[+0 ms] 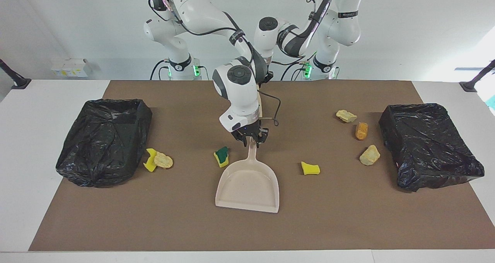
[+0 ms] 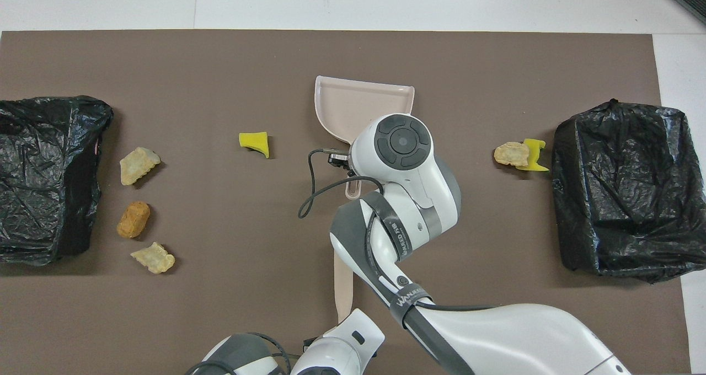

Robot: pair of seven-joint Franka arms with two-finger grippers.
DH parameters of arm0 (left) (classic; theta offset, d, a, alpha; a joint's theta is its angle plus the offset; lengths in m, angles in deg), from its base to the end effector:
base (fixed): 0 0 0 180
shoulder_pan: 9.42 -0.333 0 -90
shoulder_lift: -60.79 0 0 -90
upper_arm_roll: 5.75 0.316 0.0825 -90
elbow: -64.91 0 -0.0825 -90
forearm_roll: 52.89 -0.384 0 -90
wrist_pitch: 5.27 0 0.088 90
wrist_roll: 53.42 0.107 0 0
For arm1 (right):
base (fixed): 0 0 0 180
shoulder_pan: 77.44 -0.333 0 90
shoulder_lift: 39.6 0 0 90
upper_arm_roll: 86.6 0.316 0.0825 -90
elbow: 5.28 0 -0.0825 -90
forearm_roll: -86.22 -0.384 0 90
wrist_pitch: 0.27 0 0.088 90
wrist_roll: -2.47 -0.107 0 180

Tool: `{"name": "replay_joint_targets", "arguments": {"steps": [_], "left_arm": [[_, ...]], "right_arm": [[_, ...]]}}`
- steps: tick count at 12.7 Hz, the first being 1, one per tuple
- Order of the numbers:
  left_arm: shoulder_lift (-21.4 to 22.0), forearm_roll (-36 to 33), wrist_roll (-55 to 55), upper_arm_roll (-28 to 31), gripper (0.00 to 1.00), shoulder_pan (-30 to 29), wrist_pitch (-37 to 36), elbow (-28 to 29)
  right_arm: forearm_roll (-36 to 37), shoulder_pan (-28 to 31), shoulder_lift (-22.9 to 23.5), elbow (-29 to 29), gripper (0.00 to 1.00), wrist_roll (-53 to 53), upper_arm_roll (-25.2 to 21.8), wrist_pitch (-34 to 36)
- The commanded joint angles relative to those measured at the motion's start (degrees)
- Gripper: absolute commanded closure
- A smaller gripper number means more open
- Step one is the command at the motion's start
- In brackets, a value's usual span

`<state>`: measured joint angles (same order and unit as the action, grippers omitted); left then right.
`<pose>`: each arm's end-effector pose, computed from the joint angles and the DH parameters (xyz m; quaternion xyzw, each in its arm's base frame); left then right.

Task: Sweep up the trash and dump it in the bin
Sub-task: 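Grasp the beige dustpan handle with the right gripper and adjust it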

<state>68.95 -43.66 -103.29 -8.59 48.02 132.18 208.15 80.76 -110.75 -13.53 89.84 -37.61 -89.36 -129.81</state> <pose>0.2266 -0.3990 0.3406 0.9979 -0.0323 -0.0308 0.0468 0.5882 0.3547 0.3596 -0.9911 0.1070 -0.0432 0.0655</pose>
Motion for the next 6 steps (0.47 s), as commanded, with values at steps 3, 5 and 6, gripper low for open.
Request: {"name": "replay_joint_targets", "arguments": {"steps": [3,5,6], "left_arm": [[-0.2,0.4,0.6,-0.1,1.00,-0.5,-0.7,0.1],[-0.1,0.4,0.4,-0.1,1.00,-0.7,-0.8,-0.2],[0.5,0.4,-0.1,0.1,1.00,-0.7,-2.7,-1.3]], "right_arm": [[-1.1,0.7,0.3,0.4,0.59,1.8,0.6,-1.8],[-0.3,0.2,0.9,0.2,0.97,2.7,0.5,-1.0],[0.1,-0.1,0.9,0.1,1.00,3.0,0.5,-0.8]]}}
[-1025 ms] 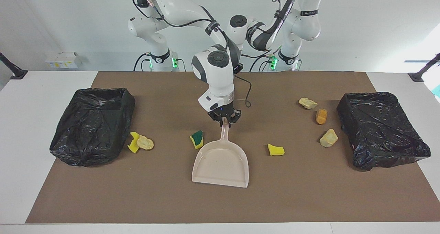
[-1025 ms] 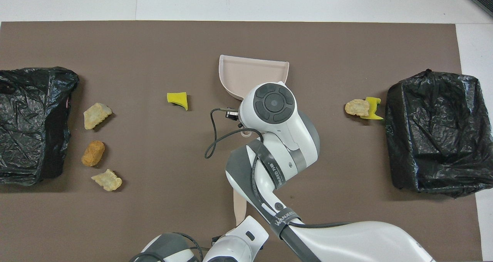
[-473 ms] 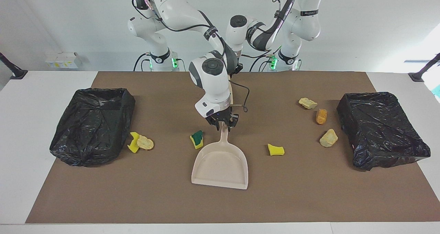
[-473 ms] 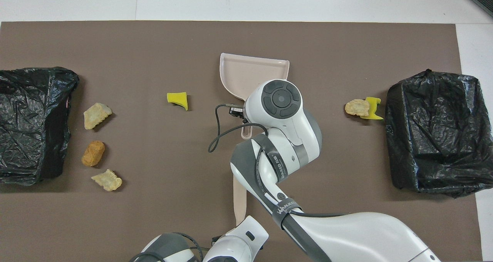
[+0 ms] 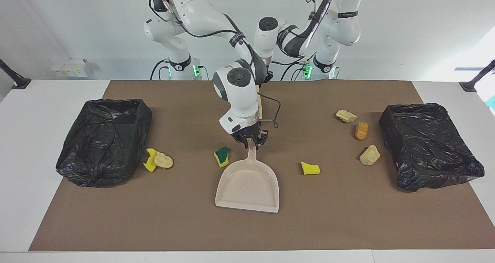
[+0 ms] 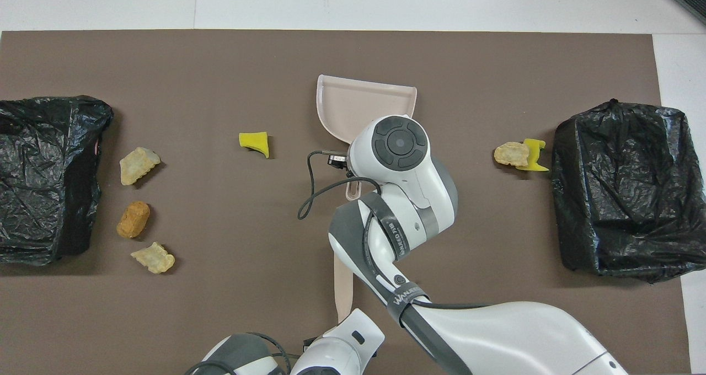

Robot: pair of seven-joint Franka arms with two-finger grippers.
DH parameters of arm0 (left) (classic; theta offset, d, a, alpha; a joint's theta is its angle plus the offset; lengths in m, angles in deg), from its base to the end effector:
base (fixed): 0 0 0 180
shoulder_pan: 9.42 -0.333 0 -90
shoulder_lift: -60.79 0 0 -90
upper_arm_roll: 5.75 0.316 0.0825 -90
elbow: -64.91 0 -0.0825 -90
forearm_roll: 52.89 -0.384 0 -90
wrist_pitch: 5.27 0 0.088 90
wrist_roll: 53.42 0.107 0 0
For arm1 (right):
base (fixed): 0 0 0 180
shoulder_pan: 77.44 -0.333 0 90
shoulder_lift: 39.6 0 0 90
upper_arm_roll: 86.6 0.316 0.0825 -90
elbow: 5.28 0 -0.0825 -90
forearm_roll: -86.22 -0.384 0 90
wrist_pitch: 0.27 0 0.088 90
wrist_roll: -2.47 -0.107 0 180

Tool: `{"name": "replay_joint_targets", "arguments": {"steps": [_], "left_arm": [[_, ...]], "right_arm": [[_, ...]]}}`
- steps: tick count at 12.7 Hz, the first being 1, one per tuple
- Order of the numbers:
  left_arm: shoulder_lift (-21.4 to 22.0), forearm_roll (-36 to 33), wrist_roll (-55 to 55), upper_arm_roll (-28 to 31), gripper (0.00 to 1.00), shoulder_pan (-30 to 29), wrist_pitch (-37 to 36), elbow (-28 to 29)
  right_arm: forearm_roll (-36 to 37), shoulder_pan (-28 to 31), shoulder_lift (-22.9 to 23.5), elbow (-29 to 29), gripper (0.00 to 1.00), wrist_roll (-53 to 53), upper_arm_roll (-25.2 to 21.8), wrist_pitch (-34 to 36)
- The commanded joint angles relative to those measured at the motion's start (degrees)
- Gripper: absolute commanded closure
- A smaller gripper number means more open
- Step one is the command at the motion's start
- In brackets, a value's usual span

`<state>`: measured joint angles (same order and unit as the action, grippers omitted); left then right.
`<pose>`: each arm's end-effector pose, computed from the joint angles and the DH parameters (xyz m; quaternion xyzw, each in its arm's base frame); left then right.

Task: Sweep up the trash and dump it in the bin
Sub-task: 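Grasp the beige dustpan handle with the right gripper and adjust it, then lift the dustpan with the right gripper while the left gripper grasps the brush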

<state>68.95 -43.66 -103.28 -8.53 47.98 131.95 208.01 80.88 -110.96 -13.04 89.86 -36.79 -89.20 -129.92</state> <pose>0.2274 -0.3989 0.3412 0.9979 -0.0317 -0.0315 0.0464 0.5863 0.3584 0.3537 -0.9925 0.0965 -0.0410 0.0629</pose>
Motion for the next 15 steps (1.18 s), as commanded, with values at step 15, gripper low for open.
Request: {"name": "replay_joint_targets", "arguments": {"steps": [15], "left_arm": [[8.6,-5.5,-0.2,0.2,1.00,-28.3,-26.2,-9.8]], "right_arm": [[0.1,10.8,-11.4,-1.4,1.00,55.4,0.2,24.6]]}}
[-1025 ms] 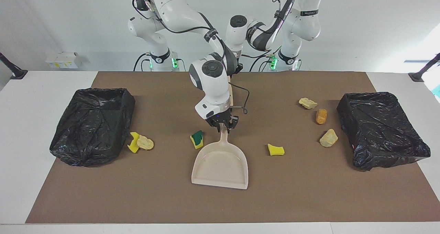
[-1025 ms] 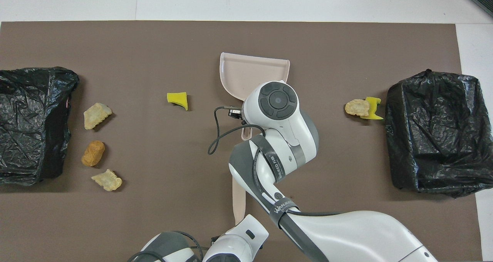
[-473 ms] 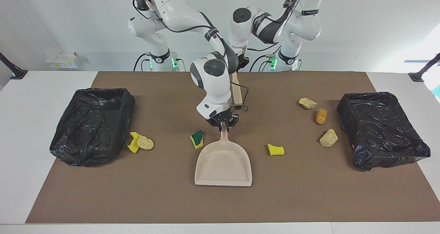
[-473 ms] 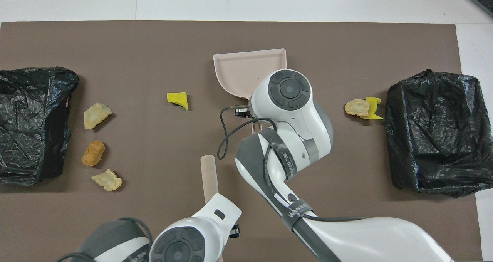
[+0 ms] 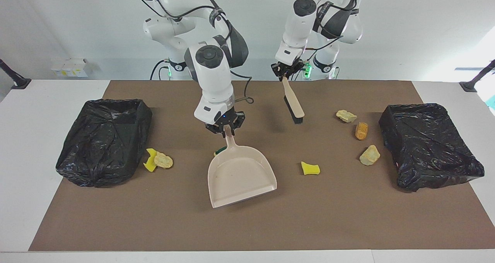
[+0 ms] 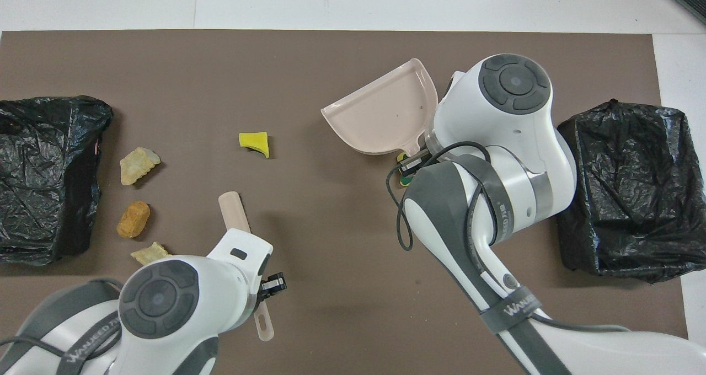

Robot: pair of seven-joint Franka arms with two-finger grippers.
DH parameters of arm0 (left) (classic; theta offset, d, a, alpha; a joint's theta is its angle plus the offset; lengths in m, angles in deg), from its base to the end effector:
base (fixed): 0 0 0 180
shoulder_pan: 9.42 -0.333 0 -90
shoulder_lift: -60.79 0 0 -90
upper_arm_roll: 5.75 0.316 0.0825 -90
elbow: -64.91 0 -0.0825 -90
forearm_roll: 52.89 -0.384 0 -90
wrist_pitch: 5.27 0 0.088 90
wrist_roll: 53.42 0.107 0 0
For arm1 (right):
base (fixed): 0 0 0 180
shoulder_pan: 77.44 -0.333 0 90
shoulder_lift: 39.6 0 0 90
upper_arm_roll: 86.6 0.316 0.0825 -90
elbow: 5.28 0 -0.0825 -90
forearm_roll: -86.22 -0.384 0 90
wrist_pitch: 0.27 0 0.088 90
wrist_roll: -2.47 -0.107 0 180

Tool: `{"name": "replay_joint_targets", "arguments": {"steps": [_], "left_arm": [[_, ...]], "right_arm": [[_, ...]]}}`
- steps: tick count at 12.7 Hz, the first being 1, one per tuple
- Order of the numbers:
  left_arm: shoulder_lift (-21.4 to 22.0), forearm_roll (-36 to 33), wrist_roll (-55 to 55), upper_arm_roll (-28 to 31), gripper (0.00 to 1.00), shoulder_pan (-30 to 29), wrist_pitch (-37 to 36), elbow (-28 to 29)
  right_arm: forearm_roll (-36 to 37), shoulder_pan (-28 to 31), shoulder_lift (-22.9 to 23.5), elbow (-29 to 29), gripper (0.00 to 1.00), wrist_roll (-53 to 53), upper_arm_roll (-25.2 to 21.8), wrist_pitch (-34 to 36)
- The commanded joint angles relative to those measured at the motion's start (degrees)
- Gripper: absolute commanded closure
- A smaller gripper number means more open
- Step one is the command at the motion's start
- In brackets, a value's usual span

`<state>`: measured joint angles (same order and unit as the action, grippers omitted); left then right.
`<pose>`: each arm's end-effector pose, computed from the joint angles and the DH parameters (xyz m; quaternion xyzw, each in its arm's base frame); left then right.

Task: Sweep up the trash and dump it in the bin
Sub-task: 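Lift the dustpan with the right gripper while the left gripper grasps the brush, then lower the dustpan near the bread while the left gripper brings the brush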

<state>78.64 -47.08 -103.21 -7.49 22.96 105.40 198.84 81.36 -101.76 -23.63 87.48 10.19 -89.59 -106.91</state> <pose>0.3605 -0.2533 0.4497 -0.9856 -0.1569 0.0630 0.0003 0.5931 0.2420 0.4592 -0.9703 -0.2390 0.0218 0.0308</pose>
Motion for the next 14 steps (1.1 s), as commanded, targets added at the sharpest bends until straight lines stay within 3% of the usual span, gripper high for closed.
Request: {"name": "replay_joint_targets", "arguments": {"steps": [1,4,9,14], "left_arm": [[-2.0,-2.8,0.0,-0.8,1.00,-4.6,1.1,-1.7],[-3.4,-3.0,0.4,-0.7,1.00,-6.5,1.2,-2.9],[-4.4,-3.6,1.2,-0.6,1.00,-9.4,-0.2,-4.1],[-8.5,-10.9,3.2,-0.7,1.00,-9.4,-1.1,-5.9]], "right_arm": [[-0.1,2.0,-1.0,1.1,1.00,11.5,0.6,4.0],[4.4,2.4,-2.2,2.2,1.00,25.2,0.5,8.1],[15.6,-1.1,-1.6,4.4,1.00,33.6,1.1,9.0],[17.3,-1.2,-1.7,4.9,1.00,41.4,1.2,7.8]]}}
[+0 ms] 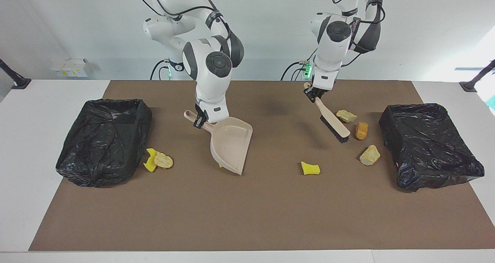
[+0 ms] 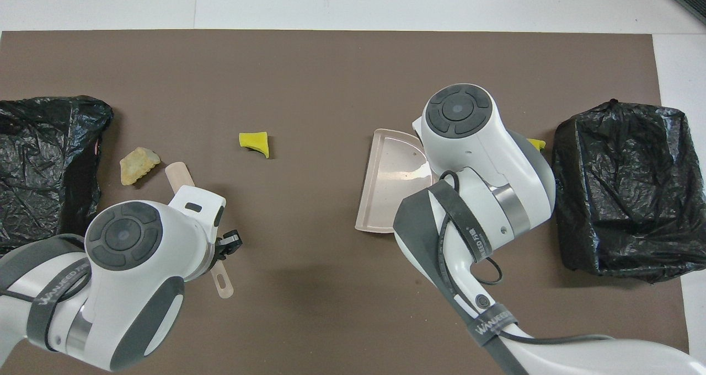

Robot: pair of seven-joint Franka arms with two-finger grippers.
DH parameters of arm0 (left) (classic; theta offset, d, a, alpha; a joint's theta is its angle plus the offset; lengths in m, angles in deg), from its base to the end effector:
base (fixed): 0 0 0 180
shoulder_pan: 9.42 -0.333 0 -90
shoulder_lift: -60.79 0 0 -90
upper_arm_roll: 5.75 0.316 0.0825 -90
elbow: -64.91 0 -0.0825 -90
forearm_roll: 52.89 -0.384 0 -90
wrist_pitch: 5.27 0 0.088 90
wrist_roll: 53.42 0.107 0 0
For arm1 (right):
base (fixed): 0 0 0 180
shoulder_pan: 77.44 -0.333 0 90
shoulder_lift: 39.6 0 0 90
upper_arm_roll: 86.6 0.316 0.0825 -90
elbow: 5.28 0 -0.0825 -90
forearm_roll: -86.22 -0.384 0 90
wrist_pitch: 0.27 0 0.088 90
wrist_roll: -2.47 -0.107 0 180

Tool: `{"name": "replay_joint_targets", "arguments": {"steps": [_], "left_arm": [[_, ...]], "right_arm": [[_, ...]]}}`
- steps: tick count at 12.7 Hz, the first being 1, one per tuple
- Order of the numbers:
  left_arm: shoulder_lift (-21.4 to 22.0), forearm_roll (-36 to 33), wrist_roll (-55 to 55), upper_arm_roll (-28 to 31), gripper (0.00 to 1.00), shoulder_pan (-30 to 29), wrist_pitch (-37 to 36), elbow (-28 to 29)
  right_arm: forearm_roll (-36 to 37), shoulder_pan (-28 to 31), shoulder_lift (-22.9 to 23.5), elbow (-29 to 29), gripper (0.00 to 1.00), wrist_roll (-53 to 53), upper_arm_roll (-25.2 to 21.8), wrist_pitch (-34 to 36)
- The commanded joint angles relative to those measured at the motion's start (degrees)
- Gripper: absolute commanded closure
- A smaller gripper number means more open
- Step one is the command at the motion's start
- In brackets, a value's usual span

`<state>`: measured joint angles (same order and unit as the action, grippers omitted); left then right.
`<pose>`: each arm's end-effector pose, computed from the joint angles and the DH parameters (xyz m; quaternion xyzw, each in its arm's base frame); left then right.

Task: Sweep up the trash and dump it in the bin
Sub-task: 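Lower the dustpan near the bread while the left gripper brings the brush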

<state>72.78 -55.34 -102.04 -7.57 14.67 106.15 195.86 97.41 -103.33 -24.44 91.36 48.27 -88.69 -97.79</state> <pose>0.4187 -0.2005 0.4279 -0.9797 -0.1880 0.0387 0.0579 0.5639 0.2305 0.4270 0.7964 0.5836 -0.1403 0.0737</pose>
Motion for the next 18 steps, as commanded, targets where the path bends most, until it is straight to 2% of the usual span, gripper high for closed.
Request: {"name": "replay_joint_targets", "arguments": {"steps": [1,3,5,9,11,15,18], "left_arm": [[-2.8,-2.7,5.4,-0.6,1.00,-1.6,-2.3,-3.1],[-2.8,-2.7,10.3,-0.6,1.00,-4.0,-4.7,-3.1],[-2.6,-2.9,9.5,-0.4,1.00,-4.2,-6.7,-3.0],[-2.0,-12.1,10.5,-0.5,1.00,-8.8,-8.8,-1.7],[-1.8,-13.5,10.4,-0.3,1.00,-9.4,-9.6,-0.9],[0.0,-15.6,10.9,-0.4,1.00,-11.8,-9.6,4.7],[3.3,-15.5,14.7,-0.4,1.00,-13.3,-10.4,9.2]], "right_arm": [[1.0,0.1,-0.9,1.0,1.00,3.6,0.3,-2.0],[0.9,-0.6,-0.6,-1.3,1.00,3.8,0.4,-0.5],[0.6,-2.2,0.0,-2.7,1.00,3.6,0.4,0.8],[-0.9,-3.1,1.6,-2.1,1.00,3.5,0.5,-1.9],[-3.8,-4.2,2.4,-1.5,1.00,3.8,0.9,-4.3],[-6.3,-4.5,4.0,-0.6,1.00,3.1,0.9,-9.2],[-6.4,-4.7,4.3,0.9,1.00,2.8,0.9,-11.6]]}}
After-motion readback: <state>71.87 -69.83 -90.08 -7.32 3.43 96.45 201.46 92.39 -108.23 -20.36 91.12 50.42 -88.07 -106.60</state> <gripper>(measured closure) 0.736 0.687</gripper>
